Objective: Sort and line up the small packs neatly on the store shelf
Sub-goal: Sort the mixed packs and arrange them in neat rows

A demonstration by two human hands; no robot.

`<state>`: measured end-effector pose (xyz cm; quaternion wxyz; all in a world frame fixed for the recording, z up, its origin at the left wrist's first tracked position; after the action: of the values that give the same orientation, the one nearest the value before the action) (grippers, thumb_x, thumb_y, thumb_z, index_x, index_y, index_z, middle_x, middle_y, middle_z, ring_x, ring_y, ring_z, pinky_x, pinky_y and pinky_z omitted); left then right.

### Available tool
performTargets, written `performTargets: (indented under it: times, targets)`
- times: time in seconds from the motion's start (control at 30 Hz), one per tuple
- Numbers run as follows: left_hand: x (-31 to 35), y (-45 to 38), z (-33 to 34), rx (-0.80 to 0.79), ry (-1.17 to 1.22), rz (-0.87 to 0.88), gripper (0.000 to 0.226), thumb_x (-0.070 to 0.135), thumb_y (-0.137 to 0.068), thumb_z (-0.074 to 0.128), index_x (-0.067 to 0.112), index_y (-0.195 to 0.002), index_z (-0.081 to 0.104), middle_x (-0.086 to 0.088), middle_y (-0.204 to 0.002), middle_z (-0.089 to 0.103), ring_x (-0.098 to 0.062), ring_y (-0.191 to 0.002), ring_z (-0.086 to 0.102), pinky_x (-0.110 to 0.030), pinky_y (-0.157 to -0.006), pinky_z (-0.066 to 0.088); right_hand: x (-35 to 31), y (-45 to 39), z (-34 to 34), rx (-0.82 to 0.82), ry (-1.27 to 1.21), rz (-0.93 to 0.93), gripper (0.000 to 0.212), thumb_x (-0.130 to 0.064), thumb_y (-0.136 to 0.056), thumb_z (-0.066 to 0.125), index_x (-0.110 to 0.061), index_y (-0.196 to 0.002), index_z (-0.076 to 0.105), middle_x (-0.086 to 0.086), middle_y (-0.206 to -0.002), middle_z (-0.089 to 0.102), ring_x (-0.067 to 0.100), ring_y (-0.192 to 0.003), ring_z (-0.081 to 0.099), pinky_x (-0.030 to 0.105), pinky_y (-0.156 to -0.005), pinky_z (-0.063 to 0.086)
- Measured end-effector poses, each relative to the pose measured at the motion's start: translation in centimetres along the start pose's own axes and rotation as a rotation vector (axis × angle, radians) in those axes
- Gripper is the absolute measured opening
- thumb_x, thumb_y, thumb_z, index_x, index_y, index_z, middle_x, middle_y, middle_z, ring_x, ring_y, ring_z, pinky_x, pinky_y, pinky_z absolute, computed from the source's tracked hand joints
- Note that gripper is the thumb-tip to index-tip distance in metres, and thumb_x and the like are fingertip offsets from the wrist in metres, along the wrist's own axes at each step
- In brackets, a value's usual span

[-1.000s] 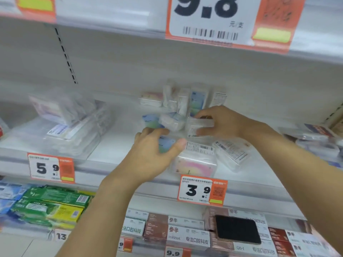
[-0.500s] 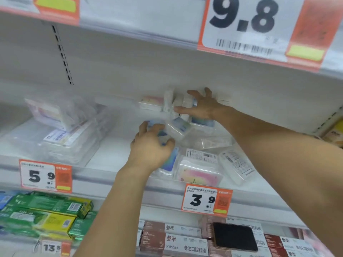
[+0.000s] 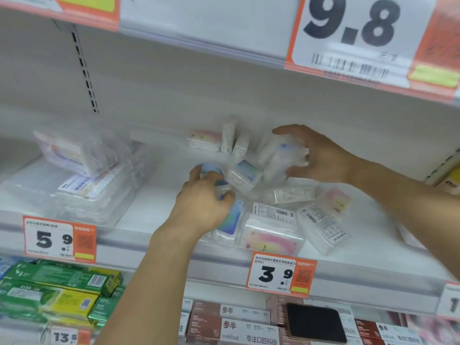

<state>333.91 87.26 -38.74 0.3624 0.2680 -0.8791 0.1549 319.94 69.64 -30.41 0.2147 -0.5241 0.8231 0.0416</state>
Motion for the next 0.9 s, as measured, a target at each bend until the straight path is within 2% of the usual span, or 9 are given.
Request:
performTargets:
  times: [0.13, 0.23, 0.3, 0.37, 0.47, 0.6, 0.73, 0.83, 0.9]
  targets:
    - [0.3, 0.1, 0.2, -0.014, -0.008, -0.012, 0.034, 0.038, -0.087, 0.057, 0.028, -0.119, 0.058, 0.001, -0.147, 0.029, -0.025, -0.116, 0.054, -0.035, -0.102, 0.041, -0.7, 2.6, 0.9, -0.078, 0.078, -0.046, 0.084, -0.023, -0.075, 0.083, -0.041, -0.144, 0.039, -0.025, -0.141, 0.044, -0.012, -0.125, 0.042, 0.008, -0.102, 0.034]
    - [0.3, 0.2, 0.2, -0.019, -0.012, -0.01, 0.038, 0.038, -0.087, 0.057, 0.03, -0.123, 0.054, 0.001, -0.149, 0.026, -0.027, -0.117, 0.054, -0.036, -0.102, 0.042, 0.5, 2.7, 0.0, -0.141, -0.111, 0.107, 0.07, -0.039, -0.076, 0.08, -0.053, -0.135, 0.044, -0.024, -0.14, 0.046, -0.001, -0.133, 0.041, 0.028, -0.11, 0.035]
    - [0.4, 0.3, 0.2, -0.021, 0.0, 0.008, 0.046, 0.039, -0.087, 0.056, 0.036, -0.132, 0.046, 0.0, -0.151, 0.024, -0.027, -0.123, 0.049, -0.036, -0.104, 0.04, 2.0, 1.8, -1.2, -0.046, -0.173, 0.21, 0.061, -0.053, -0.076, 0.075, -0.055, -0.13, 0.047, -0.02, -0.139, 0.048, 0.005, -0.132, 0.043, 0.036, -0.109, 0.039]
    - [0.8, 0.4, 0.4, -0.042, 0.004, 0.03, 0.054, 0.042, -0.088, 0.056, 0.043, -0.138, 0.038, 0.0, -0.152, 0.023, -0.025, -0.132, 0.04, -0.034, -0.107, 0.036, 3.8, 0.5, -2.0, 0.023, -0.045, 0.303, 0.061, -0.065, -0.077, 0.068, -0.053, -0.132, 0.045, -0.012, -0.142, 0.045, 0.01, -0.126, 0.046, 0.034, -0.103, 0.04]
    - [1.3, 0.7, 1.1, -0.092, -0.034, 0.038, 0.05, 0.047, -0.089, 0.054, 0.043, -0.138, 0.041, 0.0, -0.152, 0.022, -0.024, -0.136, 0.031, -0.028, -0.104, 0.031, 5.6, -1.6, -0.7, -0.022, 0.047, 0.41, 0.069, -0.072, -0.078, 0.06, -0.048, -0.14, 0.04, 0.002, -0.15, 0.035, 0.022, -0.129, 0.047, 0.034, -0.102, 0.038]
    - [1.9, 1.2, 2.1, -0.118, -0.099, 0.058, 0.051, 0.046, -0.091, 0.053, 0.04, -0.14, 0.04, -0.002, -0.156, 0.01, -0.026, -0.137, 0.024, -0.033, -0.108, 0.031, 0.7, -6.4, 1.6, 0.062, -0.02, 0.226, 0.056, -0.053, -0.088, 0.062, -0.04, -0.14, 0.044, 0.004, -0.144, 0.04, 0.022, -0.124, 0.051, 0.03, -0.099, 0.042]
    - [1.8, 1.1, 1.9, -0.111, -0.091, 0.052, 0.049, 0.047, -0.092, 0.05, 0.04, -0.139, 0.042, 0.001, -0.156, 0.011, -0.025, -0.136, 0.027, -0.032, -0.105, 0.034, -3.1, -9.7, 6.1, -0.086, -0.002, 0.182, 0.071, -0.045, -0.084, 0.071, -0.037, -0.145, 0.034, -0.003, -0.126, 0.047, 0.018, -0.102, 0.054, 0.027, -0.083, 0.04]
    - [1.5, 1.3, 1.5, -0.124, -0.087, 0.071, 0.048, 0.046, -0.092, 0.051, 0.04, -0.139, 0.043, 0.002, -0.157, 0.012, -0.022, -0.135, 0.03, -0.03, -0.104, 0.034, -2.2, -10.6, 6.0, -0.028, -0.063, 0.212, 0.07, -0.013, -0.079, 0.074, -0.034, -0.136, 0.038, 0.009, -0.124, 0.055, 0.024, -0.111, 0.057, 0.031, -0.077, 0.049]
    - [1.2, 1.4, 1.1, -0.135, -0.071, 0.084, 0.047, 0.044, -0.092, 0.052, 0.038, -0.138, 0.044, 0.003, -0.155, 0.017, -0.019, -0.134, 0.034, -0.028, -0.103, 0.034, -1.4, -10.2, 5.5, -0.08, -0.073, 0.253, 0.08, 0.0, -0.076, 0.071, -0.034, -0.138, 0.036, 0.009, -0.125, 0.053, 0.018, -0.101, 0.057, 0.029, -0.068, 0.05]
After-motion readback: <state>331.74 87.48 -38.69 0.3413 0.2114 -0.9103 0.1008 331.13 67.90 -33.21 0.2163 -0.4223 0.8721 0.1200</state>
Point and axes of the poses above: each hand's wrist, its own y-axis away from the middle knuckle, its own z-axis out of the palm, x = y × z, the point moved 9 cm from there along -y, towards the middle knuckle
